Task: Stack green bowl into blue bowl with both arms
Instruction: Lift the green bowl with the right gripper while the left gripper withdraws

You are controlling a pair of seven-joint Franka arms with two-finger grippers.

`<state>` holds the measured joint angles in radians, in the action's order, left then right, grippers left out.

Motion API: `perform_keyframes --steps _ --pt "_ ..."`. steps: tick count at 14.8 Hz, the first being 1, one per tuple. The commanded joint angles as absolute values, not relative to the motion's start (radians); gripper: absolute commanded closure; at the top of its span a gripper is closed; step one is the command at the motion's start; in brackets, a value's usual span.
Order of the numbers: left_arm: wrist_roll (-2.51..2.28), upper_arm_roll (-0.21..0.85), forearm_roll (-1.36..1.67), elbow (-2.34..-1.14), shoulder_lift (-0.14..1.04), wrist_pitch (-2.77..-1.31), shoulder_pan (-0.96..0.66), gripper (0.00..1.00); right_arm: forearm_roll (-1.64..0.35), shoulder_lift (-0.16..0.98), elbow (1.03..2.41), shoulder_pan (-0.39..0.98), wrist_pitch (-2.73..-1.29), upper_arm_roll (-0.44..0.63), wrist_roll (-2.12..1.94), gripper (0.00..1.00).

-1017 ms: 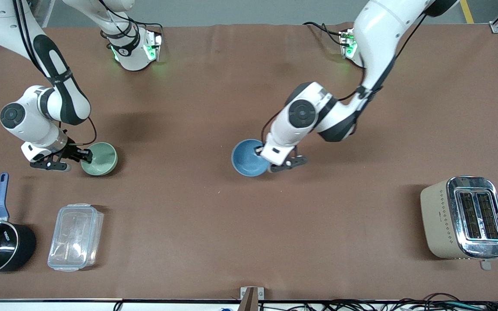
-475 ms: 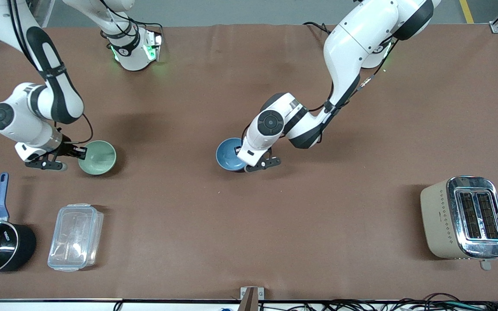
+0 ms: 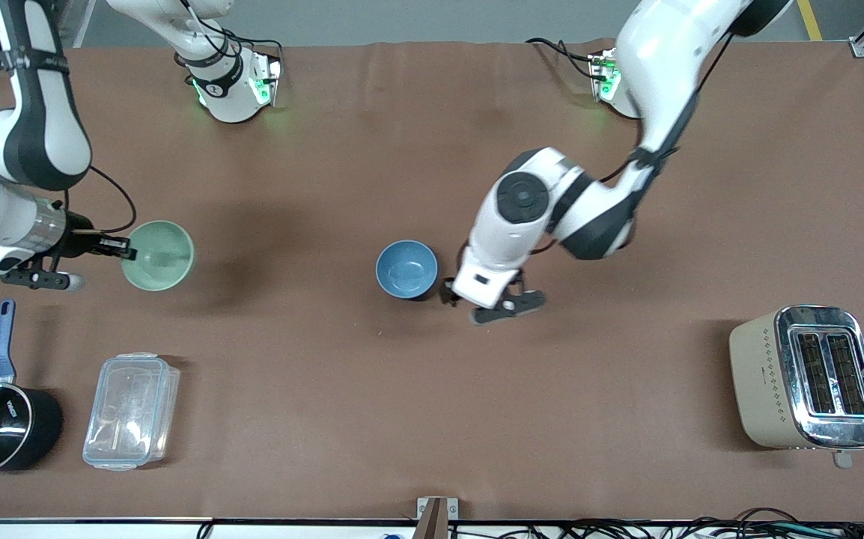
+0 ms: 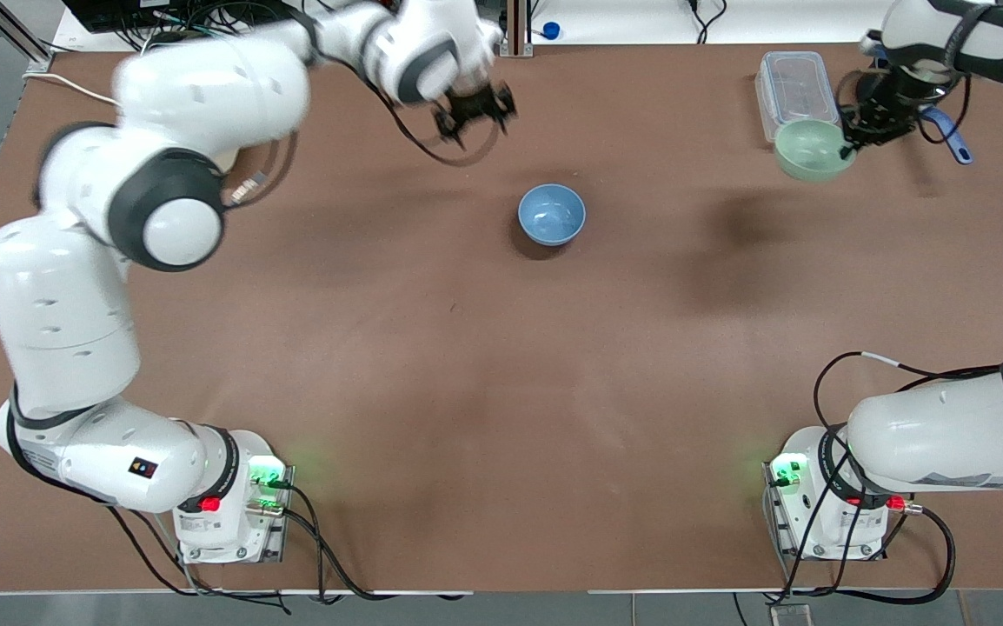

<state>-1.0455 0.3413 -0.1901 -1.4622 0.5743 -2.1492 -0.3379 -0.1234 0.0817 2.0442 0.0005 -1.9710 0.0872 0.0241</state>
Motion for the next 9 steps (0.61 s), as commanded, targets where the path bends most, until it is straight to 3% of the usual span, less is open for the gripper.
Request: perform_keyframes --steps 1,5,9 --pt "-0.997 0.330 -0.213 -1.502 0.412 -2.051 -0.234 0.00 -0.143 0.035 2.052 0.174 -1.953 0.089 0.286 1.00" --pt "-0.703 0.337 -0.203 -1.488 0.287 -1.903 -0.072 0.00 -0.141 0.052 2.017 0.435 -2.012 0.089 0.618 1.00" --pt "-0.477 0.339 -0.192 -1.480 0.175 -1.745 0.030 0.00 -0.140 0.181 1.924 0.627 -2.080 0.091 0.859 1.00"
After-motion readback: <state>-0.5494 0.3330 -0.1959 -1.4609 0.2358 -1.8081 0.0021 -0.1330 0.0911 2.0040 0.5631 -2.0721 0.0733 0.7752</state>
